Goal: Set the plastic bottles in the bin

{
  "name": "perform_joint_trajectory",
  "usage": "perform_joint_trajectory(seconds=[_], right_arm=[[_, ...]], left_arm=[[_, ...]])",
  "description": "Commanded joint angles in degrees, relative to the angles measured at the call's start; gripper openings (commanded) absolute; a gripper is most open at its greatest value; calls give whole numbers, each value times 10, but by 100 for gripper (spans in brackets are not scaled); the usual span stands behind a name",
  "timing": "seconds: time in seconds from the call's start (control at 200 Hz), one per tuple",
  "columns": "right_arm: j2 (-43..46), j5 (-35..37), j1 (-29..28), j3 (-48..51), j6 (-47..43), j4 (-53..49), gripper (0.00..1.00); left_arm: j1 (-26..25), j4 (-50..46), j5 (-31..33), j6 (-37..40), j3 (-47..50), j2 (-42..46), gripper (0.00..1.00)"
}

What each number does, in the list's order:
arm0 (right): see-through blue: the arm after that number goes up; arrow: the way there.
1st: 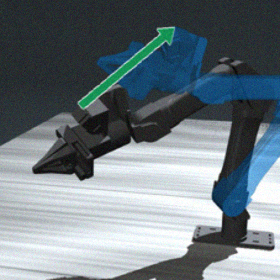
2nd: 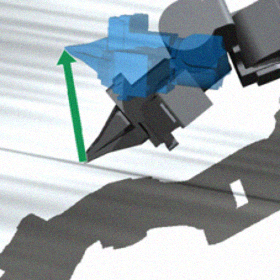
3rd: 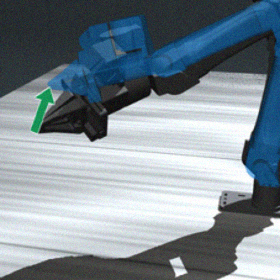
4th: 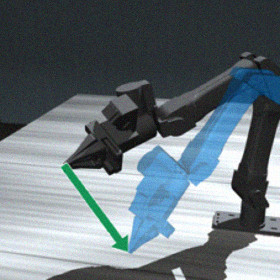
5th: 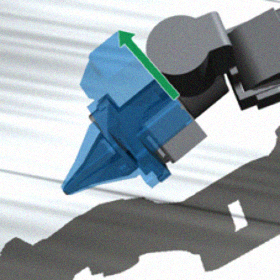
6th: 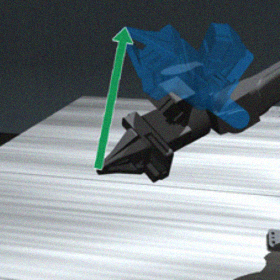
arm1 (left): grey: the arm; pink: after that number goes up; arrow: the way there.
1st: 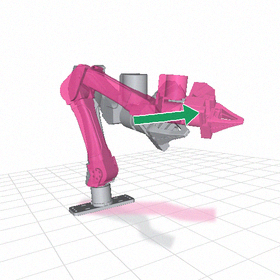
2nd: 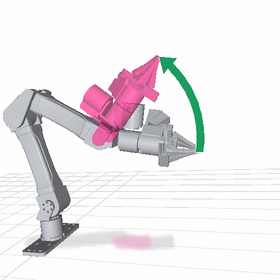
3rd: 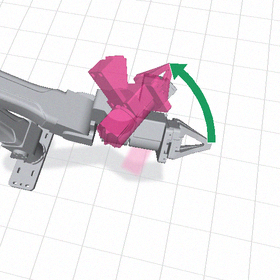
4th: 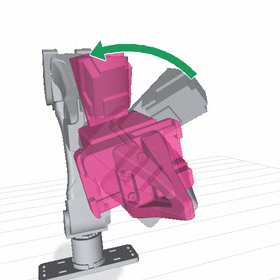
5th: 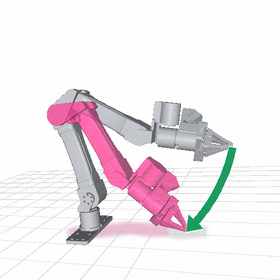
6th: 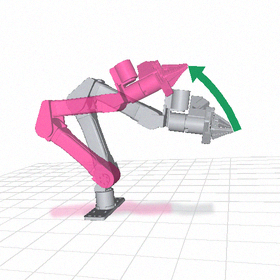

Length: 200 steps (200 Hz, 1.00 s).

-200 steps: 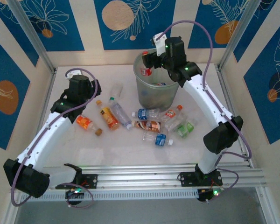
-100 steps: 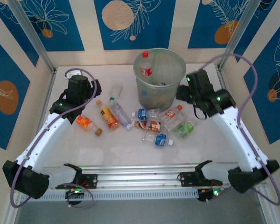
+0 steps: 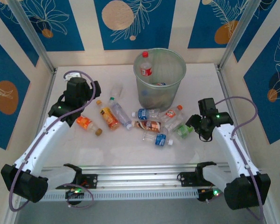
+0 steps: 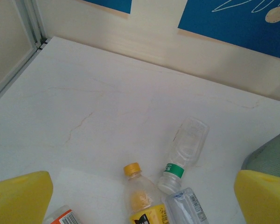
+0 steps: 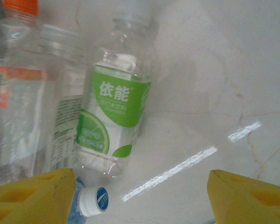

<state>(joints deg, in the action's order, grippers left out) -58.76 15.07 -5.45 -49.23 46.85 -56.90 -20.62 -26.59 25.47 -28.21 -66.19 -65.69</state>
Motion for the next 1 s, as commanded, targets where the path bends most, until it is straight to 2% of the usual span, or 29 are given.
perform_joint_trajectory(seconds=[0.0, 0.28, 0.5, 0.995], right_arm=[[-20, -85, 26, 33, 14, 77, 75], [-71, -93, 48, 50, 0, 151, 77], [-117, -55, 53, 46, -3, 161, 77], [-218, -42, 69, 33, -19, 221, 77]], left_arm=[[7, 8, -7, -5, 2, -2, 99], [7, 8, -10, -10, 0, -14, 99], [8, 8, -10, -11, 1, -16, 100], [8, 6, -6, -11, 0, -17, 99]])
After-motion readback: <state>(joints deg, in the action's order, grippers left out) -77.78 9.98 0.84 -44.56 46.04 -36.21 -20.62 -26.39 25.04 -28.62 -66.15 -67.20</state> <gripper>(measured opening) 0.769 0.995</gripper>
